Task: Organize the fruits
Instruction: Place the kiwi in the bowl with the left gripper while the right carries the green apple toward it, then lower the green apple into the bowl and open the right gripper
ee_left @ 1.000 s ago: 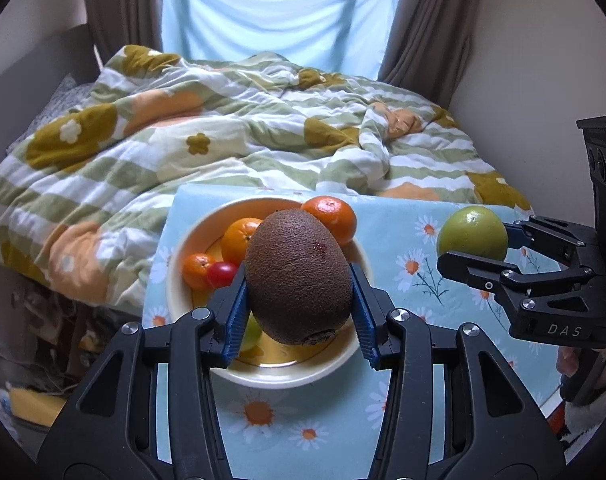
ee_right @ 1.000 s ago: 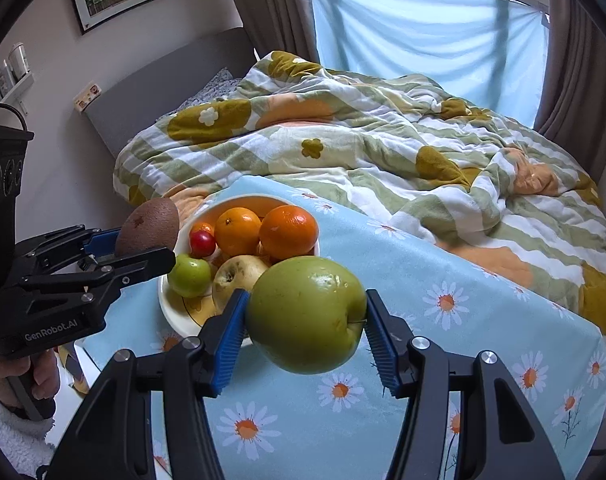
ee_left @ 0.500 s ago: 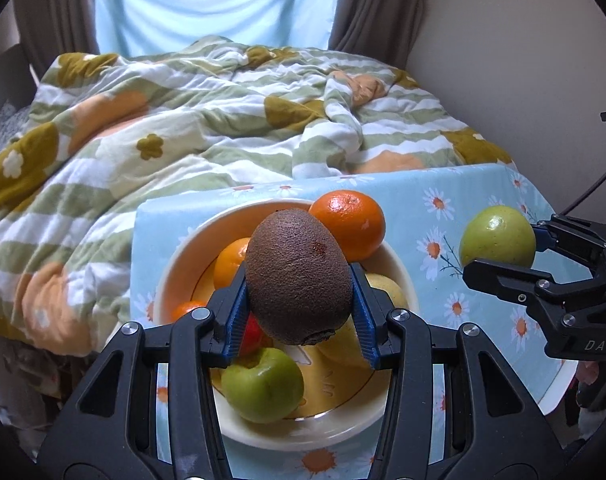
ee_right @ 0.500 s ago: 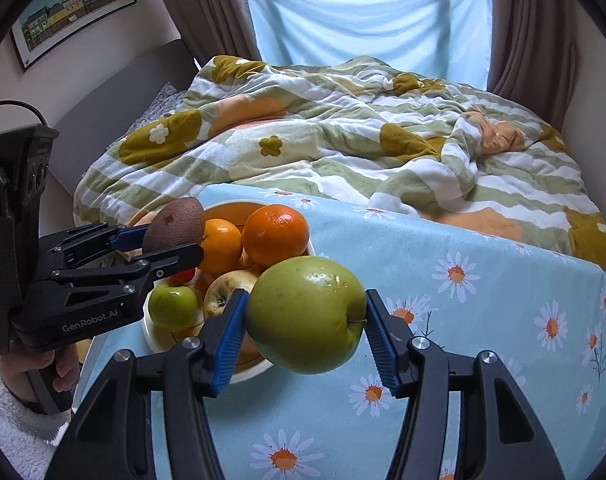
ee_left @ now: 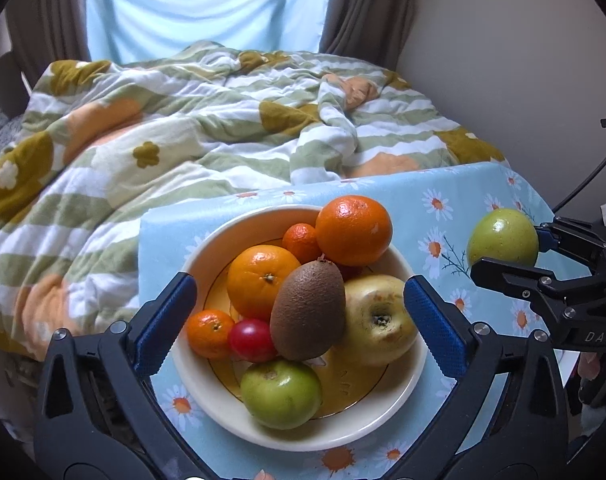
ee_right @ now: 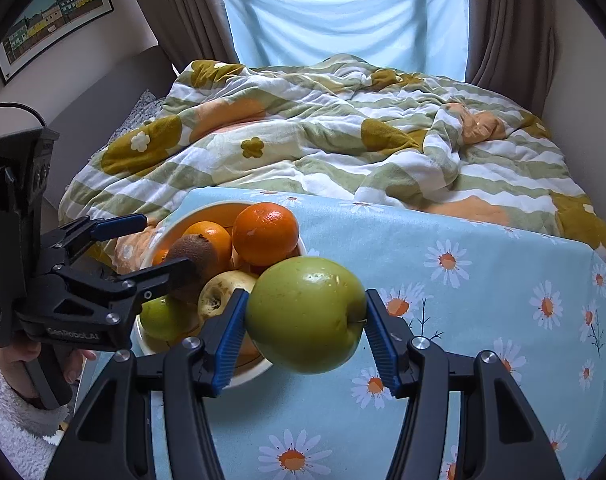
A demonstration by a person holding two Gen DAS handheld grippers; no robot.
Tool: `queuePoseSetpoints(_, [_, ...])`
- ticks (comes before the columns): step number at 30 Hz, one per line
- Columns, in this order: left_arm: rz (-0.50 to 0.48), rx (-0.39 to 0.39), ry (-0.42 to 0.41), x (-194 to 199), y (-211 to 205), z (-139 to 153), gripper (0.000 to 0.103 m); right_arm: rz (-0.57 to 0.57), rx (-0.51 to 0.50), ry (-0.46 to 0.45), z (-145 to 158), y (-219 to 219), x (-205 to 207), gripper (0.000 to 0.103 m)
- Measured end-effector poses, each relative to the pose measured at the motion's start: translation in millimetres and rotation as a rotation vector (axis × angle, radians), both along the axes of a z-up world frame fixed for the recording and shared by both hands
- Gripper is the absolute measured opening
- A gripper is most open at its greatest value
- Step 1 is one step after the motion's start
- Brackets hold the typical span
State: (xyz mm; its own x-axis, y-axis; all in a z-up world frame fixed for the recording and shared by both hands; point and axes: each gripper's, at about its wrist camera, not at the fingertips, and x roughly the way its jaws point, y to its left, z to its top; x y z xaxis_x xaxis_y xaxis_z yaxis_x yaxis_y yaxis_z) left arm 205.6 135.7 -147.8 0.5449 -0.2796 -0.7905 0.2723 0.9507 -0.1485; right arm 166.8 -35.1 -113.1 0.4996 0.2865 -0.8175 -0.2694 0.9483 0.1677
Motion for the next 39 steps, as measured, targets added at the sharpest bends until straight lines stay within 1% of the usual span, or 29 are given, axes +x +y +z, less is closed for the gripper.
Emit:
queuePoseSetpoints(5, [0.030, 0.005, -0.002, -12.1, 9.9, 6.9, 0.103, 0.023, -0.004, -0.004, 1.9, 4.1, -1.6, 0.053])
queuePoseSetpoints(10, [0.077, 0.014, 0.002, -35.0, 22.6, 12.9, 0.103, 0.064, 0.001, -0.007, 3.8, 12.8, -4.9, 0.053])
queuePoseSetpoints(14, [0.113, 0.044, 0.011, -54.1, 34.3, 13.2, 0.103, 0.115, 0.009, -0.003, 2.1, 25.8, -9.6, 0.053])
queuePoseSetpoints(23, [0.183, 0.100, 0.057, -93.4, 61.5, -3.8, 0.103, 0.228, 0.030, 0.026, -14.7, 63.6, -18.8, 0.053])
queuePoseSetpoints(27, [0.195, 0.102, 0.080, -102.6, 67.5, -14.9, 0.103, 0.266, 0.013, 0.026, -23.0, 79.7, -23.5, 0.053])
queuePoseSetpoints(33, [0.191, 0.102, 0.107, -107.0, 68.2, -28.7, 0.103, 0.265, 0.012, 0.031, -33.7, 89.0, -25.9, 0.053])
queuePoseSetpoints(39, [0.186, 0.096, 0.116, -108.3, 68.7, -32.6, 0.103, 0.255, -0.006, 0.017, -34.5, 94.3, -28.4, 0.053])
